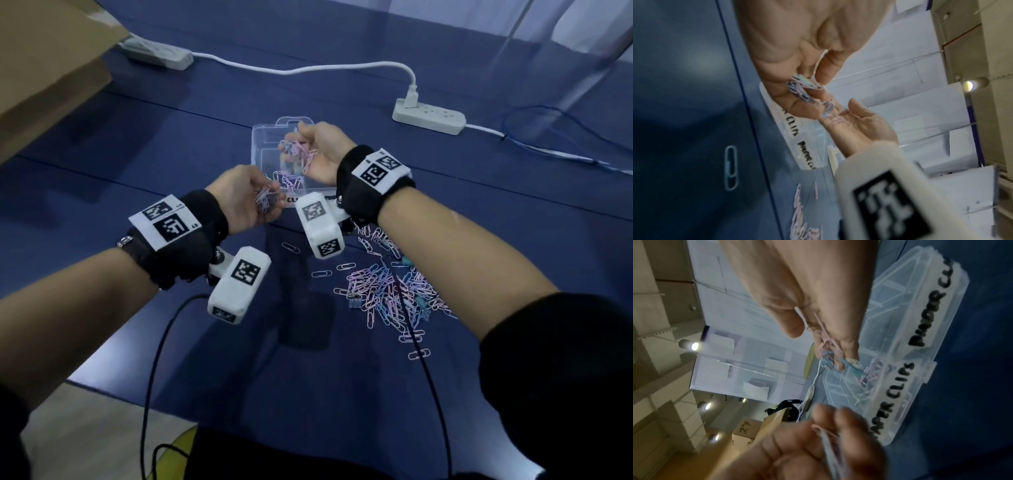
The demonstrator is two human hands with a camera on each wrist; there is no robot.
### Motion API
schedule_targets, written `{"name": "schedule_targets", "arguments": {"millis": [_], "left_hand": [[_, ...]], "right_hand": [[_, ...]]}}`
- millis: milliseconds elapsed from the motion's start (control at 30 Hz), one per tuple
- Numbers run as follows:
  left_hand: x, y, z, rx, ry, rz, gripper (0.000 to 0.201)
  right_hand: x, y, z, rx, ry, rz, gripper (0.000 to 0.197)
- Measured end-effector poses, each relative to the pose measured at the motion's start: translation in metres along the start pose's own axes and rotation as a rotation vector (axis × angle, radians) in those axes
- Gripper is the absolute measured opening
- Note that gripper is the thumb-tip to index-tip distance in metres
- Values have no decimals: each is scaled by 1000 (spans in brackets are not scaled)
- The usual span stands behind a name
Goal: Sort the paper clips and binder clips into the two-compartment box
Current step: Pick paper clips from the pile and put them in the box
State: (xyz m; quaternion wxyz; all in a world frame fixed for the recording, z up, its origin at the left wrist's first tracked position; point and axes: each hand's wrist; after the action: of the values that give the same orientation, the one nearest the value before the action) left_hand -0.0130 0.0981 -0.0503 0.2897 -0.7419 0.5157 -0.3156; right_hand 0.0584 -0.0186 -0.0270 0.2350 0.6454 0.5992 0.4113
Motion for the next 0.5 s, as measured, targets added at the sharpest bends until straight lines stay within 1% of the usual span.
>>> {"name": "schedule_targets", "arguments": {"millis": [67,133,200,267,333,400,433,467,500], "left_hand": [[2,-8,-1,36,-19,-64,29],[4,-16,-1,59,-19,-132,26],[6,-25,1,79,-23,-188,21],[9,-33,6,87,-53,-193,22],[14,-39,10,72,-68,-188,32],[19,-43,9,67,-76,-167,49],[21,-45,11,75,-73,-129,61],[24,-45,11,93,-63,-76,68],[26,-44,10,119,-55,-20,71]], "right_hand": [[0,-2,4,-41,26,-35,45],[-2,-4,4,-63,102,-133,53],[-4,-6,3,-82,179,-210,57],[-6,-6,-1,-109,196,-197,58],[-11,-5,-6,-153,173,-158,56],[-21,-2,-15,-209,124,-140,51],[-29,0,-22,-240,93,-159,46],[-37,2,-28,-283,59,-223,37],[-47,4,-35,-336,17,-347,27]]}}
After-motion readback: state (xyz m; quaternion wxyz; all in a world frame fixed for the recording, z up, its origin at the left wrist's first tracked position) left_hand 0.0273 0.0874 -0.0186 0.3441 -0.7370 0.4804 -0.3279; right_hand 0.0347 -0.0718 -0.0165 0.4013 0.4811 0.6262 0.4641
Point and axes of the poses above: each hand's wrist, its own z-axis towards the middle knuckle, its own x-axis out of the palm, y = z × x, and after that the axes turned 10 degrees about -y, right-handed
